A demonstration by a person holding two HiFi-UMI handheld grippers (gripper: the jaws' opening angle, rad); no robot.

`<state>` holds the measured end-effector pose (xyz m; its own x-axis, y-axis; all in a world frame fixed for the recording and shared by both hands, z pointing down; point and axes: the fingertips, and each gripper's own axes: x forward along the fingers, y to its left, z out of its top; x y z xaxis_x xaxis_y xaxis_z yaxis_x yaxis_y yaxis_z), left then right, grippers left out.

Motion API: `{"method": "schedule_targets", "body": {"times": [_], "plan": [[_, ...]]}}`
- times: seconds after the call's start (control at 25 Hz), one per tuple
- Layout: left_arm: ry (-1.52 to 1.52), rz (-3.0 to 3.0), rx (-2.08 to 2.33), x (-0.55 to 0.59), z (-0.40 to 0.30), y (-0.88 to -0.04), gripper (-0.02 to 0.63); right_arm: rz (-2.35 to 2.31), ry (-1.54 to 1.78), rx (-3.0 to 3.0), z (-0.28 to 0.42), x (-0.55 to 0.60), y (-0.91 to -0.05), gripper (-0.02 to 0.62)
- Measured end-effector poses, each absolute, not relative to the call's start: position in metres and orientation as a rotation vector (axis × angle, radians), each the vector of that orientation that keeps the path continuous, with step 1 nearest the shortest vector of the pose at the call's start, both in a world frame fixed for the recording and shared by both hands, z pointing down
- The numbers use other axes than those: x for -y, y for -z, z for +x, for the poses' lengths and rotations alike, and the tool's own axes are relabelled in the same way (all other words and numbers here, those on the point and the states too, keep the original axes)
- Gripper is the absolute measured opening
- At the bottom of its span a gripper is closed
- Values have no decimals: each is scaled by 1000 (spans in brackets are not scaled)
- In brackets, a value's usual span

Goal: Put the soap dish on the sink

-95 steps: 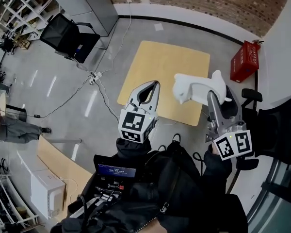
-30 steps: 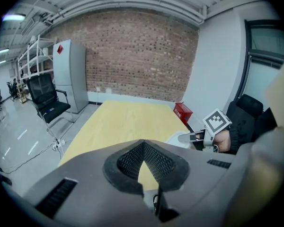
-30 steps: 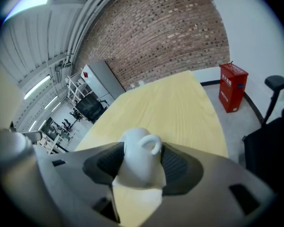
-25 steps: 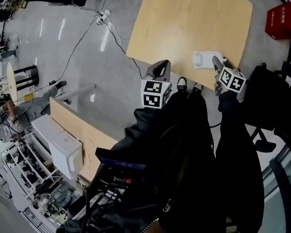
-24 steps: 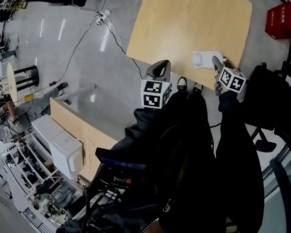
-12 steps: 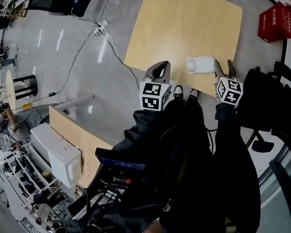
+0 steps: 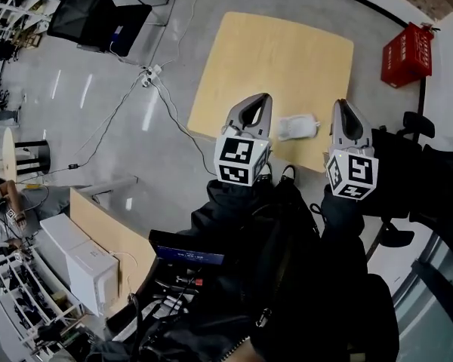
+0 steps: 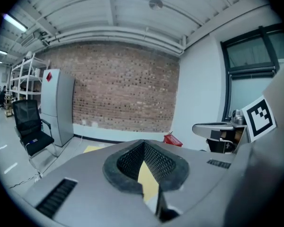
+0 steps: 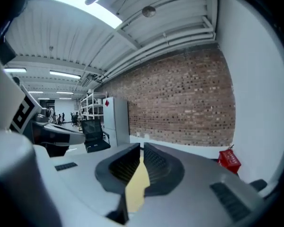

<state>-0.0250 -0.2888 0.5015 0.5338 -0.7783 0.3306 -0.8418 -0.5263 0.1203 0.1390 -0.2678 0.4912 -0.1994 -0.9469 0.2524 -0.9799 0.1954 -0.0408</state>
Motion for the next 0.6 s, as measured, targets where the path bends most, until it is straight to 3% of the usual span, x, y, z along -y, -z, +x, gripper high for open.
{"method": "schedule_targets", "body": {"times": [0.32, 0.6], "plan": [[-150, 2689, 1390, 312, -1, -393, 3, 1926, 7, 2387, 136, 275, -362, 8], [-37, 2787, 1430, 324, 6, -335, 3, 1965, 153, 2444, 141, 280, -303, 6]]}}
